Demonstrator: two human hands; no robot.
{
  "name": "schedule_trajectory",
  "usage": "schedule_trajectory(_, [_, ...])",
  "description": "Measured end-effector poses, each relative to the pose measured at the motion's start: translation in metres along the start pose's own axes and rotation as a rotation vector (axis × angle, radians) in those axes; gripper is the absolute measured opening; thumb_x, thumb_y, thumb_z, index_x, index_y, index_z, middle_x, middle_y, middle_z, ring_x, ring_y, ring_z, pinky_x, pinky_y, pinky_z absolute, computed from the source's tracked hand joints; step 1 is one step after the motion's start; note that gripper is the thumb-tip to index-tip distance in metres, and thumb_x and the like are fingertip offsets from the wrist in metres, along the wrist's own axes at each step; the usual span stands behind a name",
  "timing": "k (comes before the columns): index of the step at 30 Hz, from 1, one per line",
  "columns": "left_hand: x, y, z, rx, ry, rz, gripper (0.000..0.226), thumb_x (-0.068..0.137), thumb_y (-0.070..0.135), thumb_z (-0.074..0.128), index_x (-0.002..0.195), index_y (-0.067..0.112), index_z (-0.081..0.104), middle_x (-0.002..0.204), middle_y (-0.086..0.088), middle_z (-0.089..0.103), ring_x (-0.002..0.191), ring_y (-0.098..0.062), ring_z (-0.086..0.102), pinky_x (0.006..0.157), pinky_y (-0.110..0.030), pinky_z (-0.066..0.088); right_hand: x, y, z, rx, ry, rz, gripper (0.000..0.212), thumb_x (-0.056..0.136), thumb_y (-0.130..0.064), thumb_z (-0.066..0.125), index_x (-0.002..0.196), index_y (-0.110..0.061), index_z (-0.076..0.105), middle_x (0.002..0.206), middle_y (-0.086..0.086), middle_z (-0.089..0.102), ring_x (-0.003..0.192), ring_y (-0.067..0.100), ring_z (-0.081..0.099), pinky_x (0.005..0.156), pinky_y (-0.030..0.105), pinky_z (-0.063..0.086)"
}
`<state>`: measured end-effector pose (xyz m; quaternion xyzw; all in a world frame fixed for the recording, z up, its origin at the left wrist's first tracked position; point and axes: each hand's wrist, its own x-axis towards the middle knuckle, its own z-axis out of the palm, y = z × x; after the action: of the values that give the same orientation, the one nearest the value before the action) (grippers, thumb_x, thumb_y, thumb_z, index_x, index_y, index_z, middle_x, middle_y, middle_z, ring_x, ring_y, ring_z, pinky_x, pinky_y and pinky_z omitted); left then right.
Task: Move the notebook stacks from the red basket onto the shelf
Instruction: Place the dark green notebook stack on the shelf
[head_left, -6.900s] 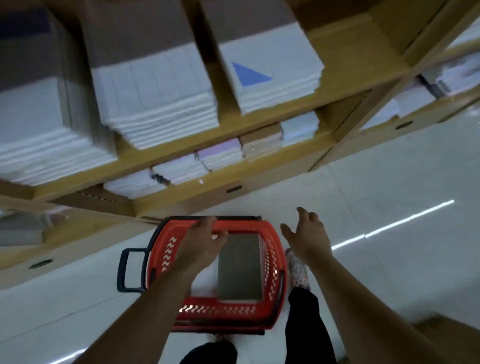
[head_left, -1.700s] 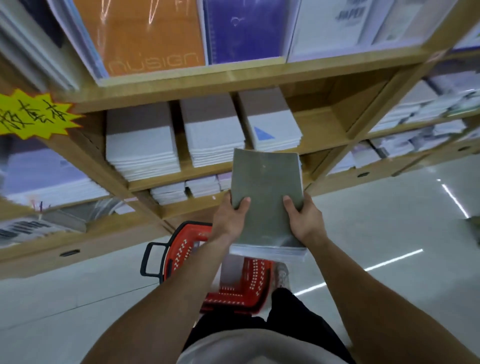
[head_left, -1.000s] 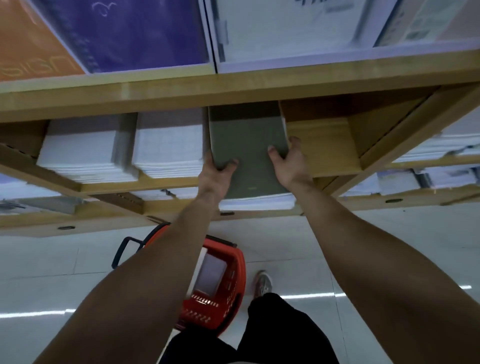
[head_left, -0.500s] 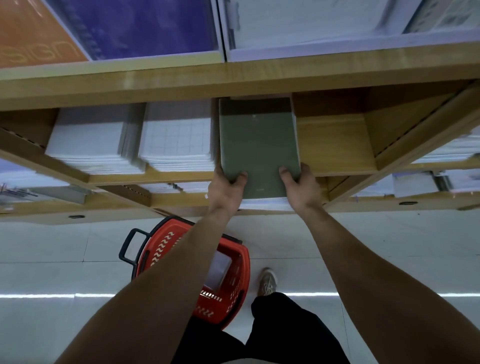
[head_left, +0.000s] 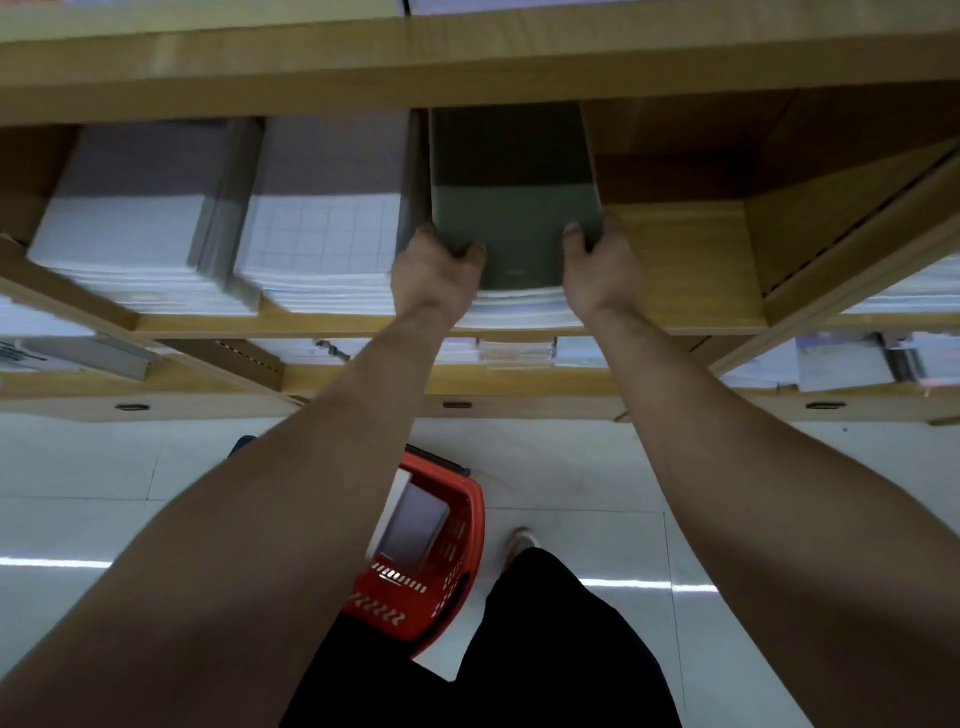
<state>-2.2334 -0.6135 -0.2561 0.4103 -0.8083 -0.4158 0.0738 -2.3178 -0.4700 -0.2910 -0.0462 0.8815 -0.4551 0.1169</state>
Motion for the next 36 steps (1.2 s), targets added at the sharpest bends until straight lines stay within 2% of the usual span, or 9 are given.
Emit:
schedule_trajectory(3, [-0.006,-0.015,0.001,0.019,-0.013,0.001,0.05,0.091,0.045,0.063,0.132,0.017,0.055,0.122,-0.004,0.067,0.114,-0.025,0.061,0.09,-0.028,0.047,-0.01,0.015,0.003,-0.122,0.045,-0.047,0.047,0.1,-0.051,0.044,0.134,-0.019,0.051,0.12,0.007,0.065,0.108,0.028,0.061,0.08,0.032,0.051])
schedule_trajectory(7, [-0.012,-0.019,0.011,-0.075,-0.02,-0.005,0.049,0.096,0.041,0.06,0.137,0.015,0.05,0.123,-0.002,0.063,0.11,-0.02,0.057,0.086,-0.022,0.041,-0.016,0.021,0.004,0.058,-0.007,-0.005,0.041,0.104,-0.041,0.047,0.138,-0.017,0.048,0.126,0.005,0.065,0.109,0.022,0.063,0.059,0.004,0.036])
schedule_trajectory(9, [-0.012,-0.016,0.014,-0.122,0.005,0.013,0.046,0.097,0.037,0.06,0.136,0.015,0.051,0.115,0.003,0.062,0.102,-0.013,0.055,0.088,-0.021,0.043,-0.014,0.018,0.004,0.14,0.009,-0.003,0.038,0.104,-0.034,0.05,0.138,-0.016,0.049,0.127,0.002,0.065,0.111,0.018,0.063,0.058,-0.002,0.033])
schedule_trajectory(13, [-0.001,-0.015,0.019,-0.151,0.038,0.049,0.042,0.096,0.035,0.062,0.134,0.018,0.056,0.104,0.011,0.061,0.095,-0.009,0.055,0.085,-0.017,0.046,0.0,0.018,0.004,0.228,-0.019,-0.03,0.039,0.103,-0.033,0.053,0.139,-0.017,0.05,0.126,0.0,0.065,0.109,0.011,0.06,0.072,0.004,0.04])
schedule_trajectory(20, [0.025,-0.015,0.016,-0.174,-0.073,0.025,0.047,0.097,0.039,0.059,0.139,0.022,0.049,0.112,0.009,0.058,0.104,-0.013,0.054,0.092,-0.026,0.042,0.026,0.015,0.01,0.311,-0.097,-0.02,0.039,0.104,-0.032,0.051,0.141,-0.02,0.048,0.126,-0.003,0.062,0.119,0.017,0.059,0.095,0.023,0.044])
schedule_trajectory(25, [0.016,-0.025,0.013,-0.251,-0.098,-0.017,0.055,0.094,0.047,0.061,0.139,0.019,0.05,0.116,0.008,0.062,0.107,-0.014,0.057,0.091,-0.027,0.045,0.014,0.022,0.002,0.368,-0.154,-0.007,0.045,0.102,-0.03,0.055,0.145,-0.024,0.044,0.129,-0.006,0.059,0.114,0.009,0.057,0.08,0.005,0.044])
schedule_trajectory(31, [-0.006,-0.054,0.016,-0.146,-0.177,0.02,0.063,0.086,0.038,0.076,0.138,0.019,0.046,0.118,0.016,0.056,0.113,-0.004,0.05,0.095,-0.021,0.043,-0.019,0.044,0.004,0.361,-0.159,0.018,0.049,0.1,-0.037,0.059,0.145,-0.024,0.047,0.136,-0.007,0.059,0.125,0.013,0.055,0.092,0.015,0.044])
schedule_trajectory(33, [-0.002,-0.058,0.018,-0.142,-0.158,0.023,0.062,0.086,0.033,0.076,0.139,0.022,0.047,0.121,0.015,0.06,0.12,-0.008,0.053,0.099,-0.024,0.045,-0.018,0.048,0.004,0.249,-0.181,-0.028,0.053,0.098,-0.038,0.062,0.145,-0.023,0.045,0.137,-0.007,0.059,0.126,0.013,0.055,0.102,0.027,0.046])
schedule_trajectory(36, [0.002,-0.063,0.023,-0.117,-0.109,-0.004,0.057,0.091,0.032,0.071,0.141,0.023,0.047,0.129,0.005,0.062,0.128,-0.017,0.054,0.103,-0.031,0.046,-0.015,0.052,0.005,0.151,-0.167,-0.036,0.051,0.097,-0.034,0.064,0.143,-0.02,0.047,0.135,-0.006,0.061,0.123,0.013,0.057,0.098,0.025,0.046])
